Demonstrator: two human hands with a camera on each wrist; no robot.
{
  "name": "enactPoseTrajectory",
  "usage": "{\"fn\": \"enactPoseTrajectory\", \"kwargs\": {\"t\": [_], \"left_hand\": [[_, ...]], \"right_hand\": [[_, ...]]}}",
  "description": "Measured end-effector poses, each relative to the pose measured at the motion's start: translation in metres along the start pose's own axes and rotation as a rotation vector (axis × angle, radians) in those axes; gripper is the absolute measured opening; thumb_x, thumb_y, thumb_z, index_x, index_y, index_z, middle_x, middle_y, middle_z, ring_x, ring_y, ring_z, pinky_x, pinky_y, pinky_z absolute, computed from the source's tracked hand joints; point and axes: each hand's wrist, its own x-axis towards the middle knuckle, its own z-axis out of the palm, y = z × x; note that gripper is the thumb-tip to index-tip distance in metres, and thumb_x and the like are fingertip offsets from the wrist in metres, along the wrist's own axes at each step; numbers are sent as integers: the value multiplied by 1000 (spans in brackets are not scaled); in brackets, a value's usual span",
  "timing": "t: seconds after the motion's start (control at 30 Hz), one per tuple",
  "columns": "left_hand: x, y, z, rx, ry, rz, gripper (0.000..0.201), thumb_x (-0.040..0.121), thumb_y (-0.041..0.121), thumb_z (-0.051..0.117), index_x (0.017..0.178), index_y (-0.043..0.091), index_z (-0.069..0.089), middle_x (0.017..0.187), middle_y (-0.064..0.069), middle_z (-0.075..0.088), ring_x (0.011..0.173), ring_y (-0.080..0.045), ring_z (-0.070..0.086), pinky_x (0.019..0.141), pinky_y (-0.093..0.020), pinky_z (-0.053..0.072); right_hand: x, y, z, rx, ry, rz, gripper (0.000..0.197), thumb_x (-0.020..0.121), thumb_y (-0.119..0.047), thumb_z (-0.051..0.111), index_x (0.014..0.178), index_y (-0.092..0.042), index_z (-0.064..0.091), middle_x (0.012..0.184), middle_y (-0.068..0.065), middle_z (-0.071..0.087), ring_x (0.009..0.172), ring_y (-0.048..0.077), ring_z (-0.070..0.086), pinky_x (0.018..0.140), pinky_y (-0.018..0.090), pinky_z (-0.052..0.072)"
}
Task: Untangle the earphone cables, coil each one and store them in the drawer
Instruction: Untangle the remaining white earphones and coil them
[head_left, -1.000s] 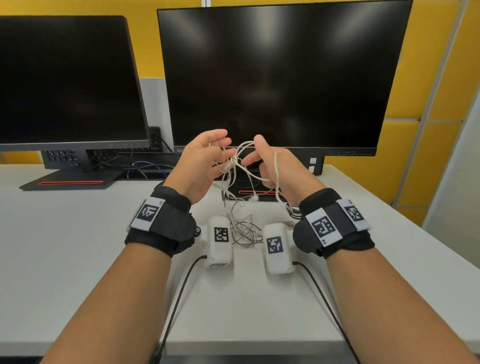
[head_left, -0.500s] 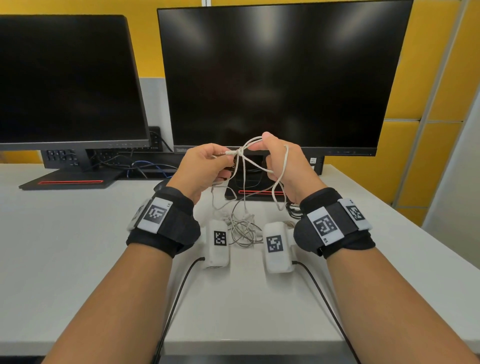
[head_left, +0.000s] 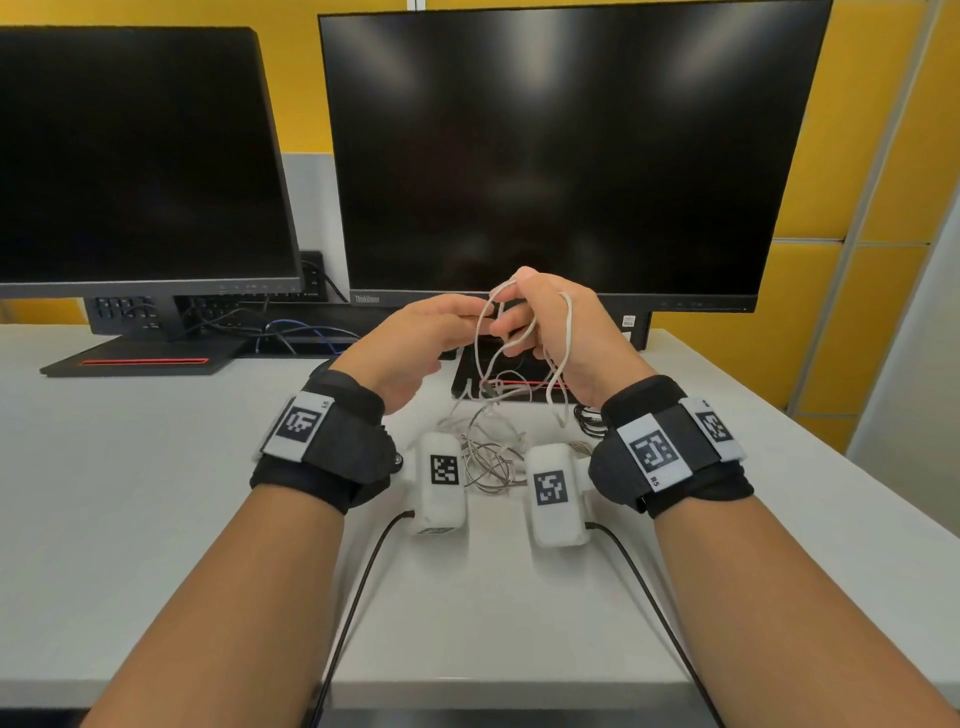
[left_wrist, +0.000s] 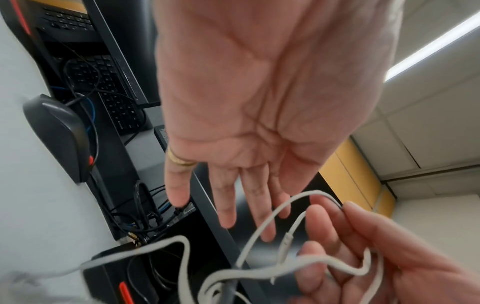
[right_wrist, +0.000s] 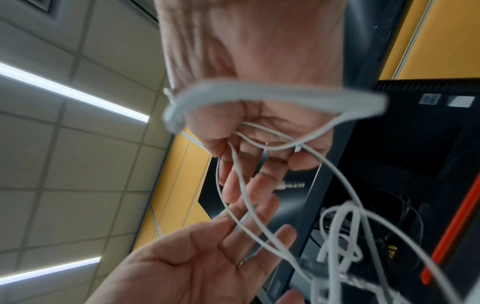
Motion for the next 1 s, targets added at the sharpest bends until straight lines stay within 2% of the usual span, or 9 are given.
{"fn": "enactPoseTrajectory", "kwargs": {"t": [0.1, 0.17, 0.27, 0.4, 0.53, 0.63, 0.7, 0.83, 1.0], "left_hand": [[-1, 1, 3, 17, -71, -10, 25, 98, 23, 50, 120, 28, 61, 119, 7, 64, 115, -11, 56, 99, -39, 35], [-3, 1, 3, 22, -106, -1, 25, 98, 22, 50, 120, 26, 59, 114, 7, 66, 109, -9, 60, 100, -39, 37], [-4, 2, 2, -10, -125, 35, 21, 98, 22, 49, 115, 23, 61, 92, 6, 68, 95, -10, 64, 97, -38, 40], [-5, 3, 1, -81, -62, 73, 18, 101, 23, 45, 101, 18, 62, 66, 5, 53, 70, -8, 62, 82, -33, 48], [0, 2, -1, -145, 134, 92, 19, 101, 20, 43, 94, 19, 60, 65, 4, 47, 62, -9, 55, 74, -29, 51], [1, 2, -2, -175, 220, 102, 11, 99, 22, 48, 104, 19, 57, 77, 4, 53, 70, -10, 56, 74, -28, 51], [3, 1, -2, -99, 207, 108, 24, 96, 19, 54, 119, 25, 52, 105, 3, 58, 93, -12, 58, 82, -28, 48], [0, 1, -1, -19, 26, 152, 43, 95, 14, 55, 133, 30, 45, 136, 7, 50, 119, -12, 49, 94, -29, 37], [-2, 0, 3, -33, 30, 150, 14, 98, 24, 52, 103, 19, 65, 80, 3, 63, 74, -8, 63, 84, -31, 49]], "right_hand": [[0, 1, -1, 38, -13, -9, 33, 105, -28, 35, 99, -12, 62, 82, 12, 68, 58, 9, 61, 57, 18, 48], [-1, 2, -3, 58, -29, -48, 33, 105, -29, 34, 100, -14, 63, 68, 6, 65, 56, 10, 59, 69, 28, 50], [-2, 1, -4, 53, -9, -76, 33, 105, -30, 34, 109, -16, 63, 59, 2, 55, 49, 9, 49, 65, 26, 48], [1, 2, -4, 96, 38, -89, 37, 104, -37, 34, 133, -25, 54, 92, 3, 71, 47, 10, 47, 58, 20, 48], [-1, 1, -5, 171, 25, -87, 33, 103, -41, 37, 132, -30, 49, 112, -2, 66, 54, 10, 59, 69, 29, 54], [-2, 3, -5, 148, -25, -83, 24, 103, -26, 43, 120, -19, 59, 85, 5, 61, 48, 11, 48, 49, 24, 40], [-3, 3, -3, 102, -95, -53, 22, 101, -21, 47, 110, -15, 65, 69, 5, 53, 46, 13, 37, 45, 26, 28], [-3, 5, -1, -25, -175, -18, 29, 99, -30, 49, 109, -9, 67, 67, 4, 48, 50, 12, 36, 46, 23, 30], [-2, 9, -4, -23, -135, -52, 25, 99, -37, 52, 93, -19, 67, 71, 1, 54, 58, 9, 47, 55, 23, 41]]}}
